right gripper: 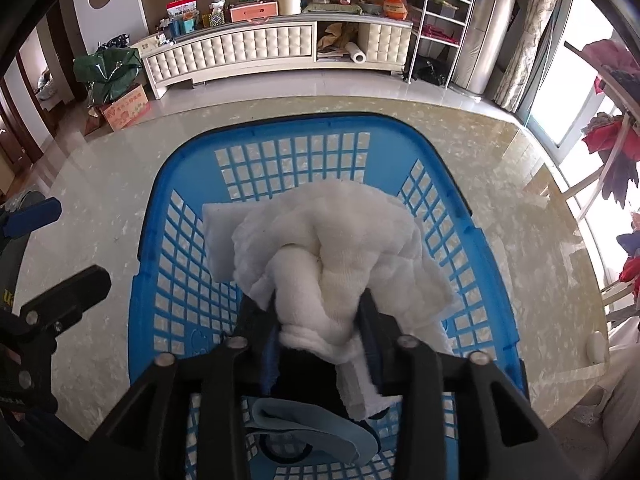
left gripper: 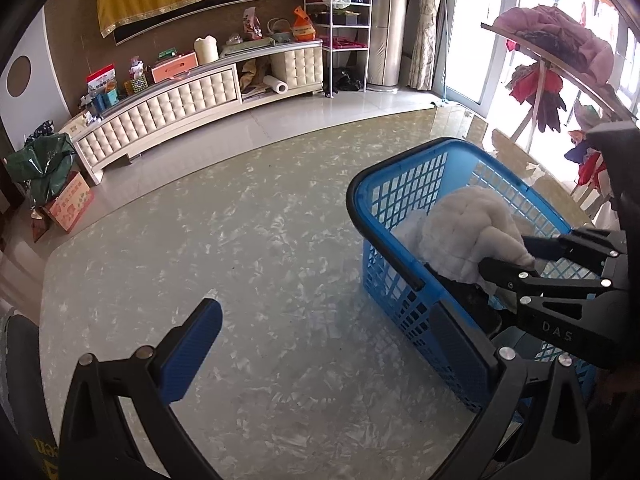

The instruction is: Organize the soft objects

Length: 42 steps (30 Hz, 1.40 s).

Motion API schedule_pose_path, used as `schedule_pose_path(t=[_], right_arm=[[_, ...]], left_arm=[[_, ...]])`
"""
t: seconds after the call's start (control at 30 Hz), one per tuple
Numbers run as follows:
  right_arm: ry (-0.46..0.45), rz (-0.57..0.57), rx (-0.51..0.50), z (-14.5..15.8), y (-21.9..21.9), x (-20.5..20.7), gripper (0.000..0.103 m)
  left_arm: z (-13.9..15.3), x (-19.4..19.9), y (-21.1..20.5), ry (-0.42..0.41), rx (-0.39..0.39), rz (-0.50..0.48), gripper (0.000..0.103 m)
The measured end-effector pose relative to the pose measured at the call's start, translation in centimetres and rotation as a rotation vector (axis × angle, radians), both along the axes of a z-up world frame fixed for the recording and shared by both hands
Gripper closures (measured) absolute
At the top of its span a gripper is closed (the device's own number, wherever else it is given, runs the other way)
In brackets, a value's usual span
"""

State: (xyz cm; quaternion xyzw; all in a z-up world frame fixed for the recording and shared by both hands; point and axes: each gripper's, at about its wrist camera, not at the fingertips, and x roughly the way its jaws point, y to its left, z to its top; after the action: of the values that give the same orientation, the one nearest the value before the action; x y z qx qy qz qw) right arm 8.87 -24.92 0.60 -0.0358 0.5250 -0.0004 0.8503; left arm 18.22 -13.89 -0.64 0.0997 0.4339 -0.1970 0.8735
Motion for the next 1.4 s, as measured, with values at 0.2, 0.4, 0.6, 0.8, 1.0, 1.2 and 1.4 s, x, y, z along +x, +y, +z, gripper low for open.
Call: schedule_pose_path(t=[0.2,0.4,0.6,0.8,1.0,1.2,1.4], right_arm=[[-0.049,-0.007,-0.031,0.7,0.2,-0.6,0.021],[-0.113,0.002,-0.019,1.8,-0.3,-1.4,0.007],[-0.164,-0.005,0.031,3.2,0.0,-1.4,0.001],[-0.250,0.020,0.060,4.7,2.1,-1.3,0.001],[-0.342,0.059,0.093,6.0,3.5,-1.3,0.001],[-0.400,0.097,0.129,6.9,4.6,-1.4,0.000],[-0.466,0.146,0.126,7.6,6.1,-1.9,0.000]], left_arm=[[0.3,-0.1,0.4,-0.009,-0.001,0.011,0.000],[1.1,-0.7,1.3,-0.033,-0.022,0.025,0.000],[2.6,-1.8,2.5,-0.093,-0.046,0.053,0.000],[3.9,-2.6,4.2,-0.155,-0.071,0.102,0.000],[5.8,-4.0,7.0,-0.228,-0.081,0.166,0.000],[7.0,-5.1,10.4,-0.281,-0.109,0.225,0.000],[7.6,-6.6,13.2,-0.317,-0.130,0.261,0.000]])
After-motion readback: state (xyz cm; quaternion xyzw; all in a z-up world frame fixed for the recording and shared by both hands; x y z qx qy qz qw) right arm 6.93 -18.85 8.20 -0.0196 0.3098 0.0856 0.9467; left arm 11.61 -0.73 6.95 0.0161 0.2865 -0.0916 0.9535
